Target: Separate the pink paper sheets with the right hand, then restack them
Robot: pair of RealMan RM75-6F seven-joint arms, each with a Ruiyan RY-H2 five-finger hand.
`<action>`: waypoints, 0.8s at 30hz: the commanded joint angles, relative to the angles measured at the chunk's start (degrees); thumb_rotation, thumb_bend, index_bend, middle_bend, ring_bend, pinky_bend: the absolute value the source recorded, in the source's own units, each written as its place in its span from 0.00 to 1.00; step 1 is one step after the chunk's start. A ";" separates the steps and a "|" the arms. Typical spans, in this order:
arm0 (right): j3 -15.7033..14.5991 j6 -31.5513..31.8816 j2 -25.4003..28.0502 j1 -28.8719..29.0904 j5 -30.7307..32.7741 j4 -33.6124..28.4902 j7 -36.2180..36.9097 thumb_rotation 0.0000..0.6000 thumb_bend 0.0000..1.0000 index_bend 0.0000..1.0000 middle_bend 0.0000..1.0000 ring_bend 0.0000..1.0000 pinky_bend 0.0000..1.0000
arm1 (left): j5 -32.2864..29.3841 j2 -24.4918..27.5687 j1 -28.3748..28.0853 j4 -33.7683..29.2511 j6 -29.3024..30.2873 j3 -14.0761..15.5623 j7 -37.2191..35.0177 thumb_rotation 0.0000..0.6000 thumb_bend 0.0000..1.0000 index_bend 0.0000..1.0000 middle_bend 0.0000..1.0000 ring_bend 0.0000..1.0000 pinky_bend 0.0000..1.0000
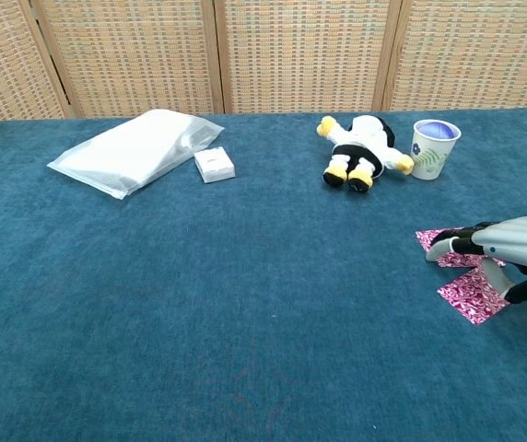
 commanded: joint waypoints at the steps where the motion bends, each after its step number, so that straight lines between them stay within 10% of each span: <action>1: -0.39 -0.87 1.05 0.04 1.51 0.10 -0.97 1.00 1.00 0.12 0.09 0.00 0.00 | 0.01 0.00 0.00 -0.01 0.03 -0.01 0.03 1.00 0.00 0.00 0.00 0.00 0.00; 24: -1.44 -3.35 4.61 -1.39 3.97 7.29 4.40 1.00 1.00 0.12 0.09 0.00 0.00 | -0.22 -0.17 0.04 -0.21 0.13 -0.12 0.78 1.00 0.00 0.00 0.00 0.00 0.00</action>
